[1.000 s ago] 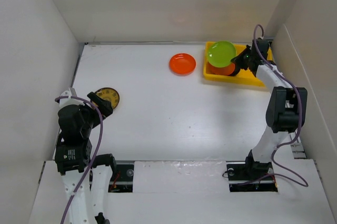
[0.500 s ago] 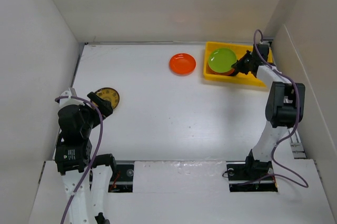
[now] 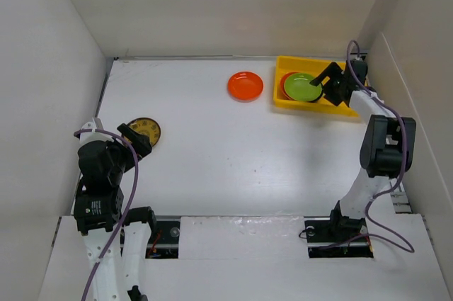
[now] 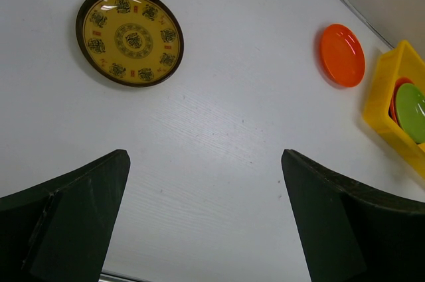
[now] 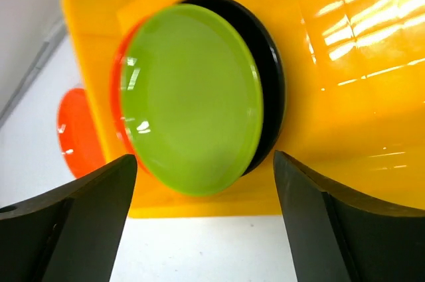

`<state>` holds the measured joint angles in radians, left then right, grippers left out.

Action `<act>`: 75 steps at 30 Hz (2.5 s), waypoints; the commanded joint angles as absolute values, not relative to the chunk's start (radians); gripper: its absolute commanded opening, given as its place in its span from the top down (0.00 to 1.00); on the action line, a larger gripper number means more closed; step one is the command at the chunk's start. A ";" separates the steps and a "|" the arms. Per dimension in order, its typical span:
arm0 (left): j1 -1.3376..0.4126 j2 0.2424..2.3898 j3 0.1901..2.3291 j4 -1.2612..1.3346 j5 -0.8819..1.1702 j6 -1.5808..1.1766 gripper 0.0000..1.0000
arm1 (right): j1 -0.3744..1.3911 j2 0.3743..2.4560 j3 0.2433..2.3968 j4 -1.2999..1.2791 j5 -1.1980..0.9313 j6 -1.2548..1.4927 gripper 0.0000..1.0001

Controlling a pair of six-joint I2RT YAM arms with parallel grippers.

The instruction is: Place the plates into the plastic bin on the countertop

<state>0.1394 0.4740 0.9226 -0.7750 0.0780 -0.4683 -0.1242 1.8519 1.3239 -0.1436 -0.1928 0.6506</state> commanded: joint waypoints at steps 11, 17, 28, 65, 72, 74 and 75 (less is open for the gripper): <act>0.137 0.479 0.917 -0.750 0.086 -0.457 0.00 | 0.099 1.617 1.217 -0.065 -0.198 0.580 0.00; 0.137 0.488 0.917 -0.750 0.086 -0.457 0.00 | 0.397 1.673 1.198 0.064 -0.170 0.633 0.00; 0.137 0.497 0.928 -0.759 0.023 -0.489 0.00 | 0.762 2.132 1.439 0.331 -0.410 0.794 0.07; 0.155 0.430 0.976 -0.772 -0.140 -0.629 0.00 | 0.917 2.826 2.514 -0.221 -0.270 1.127 0.80; 0.155 0.420 0.976 -0.772 -0.140 -0.620 0.00 | 0.917 2.810 2.499 -0.155 -0.310 1.137 1.00; 0.155 0.420 0.976 -0.772 -0.140 -0.620 0.00 | 0.917 2.752 2.435 -0.134 -0.310 1.137 1.00; 0.155 0.420 0.976 -0.772 -0.140 -0.620 0.00 | 0.917 2.717 2.398 -0.115 -0.310 1.137 1.00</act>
<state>0.1482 0.4278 0.9455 -0.7975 -0.1333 -0.6323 0.9108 2.8025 2.4454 -0.1818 -0.2859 1.1294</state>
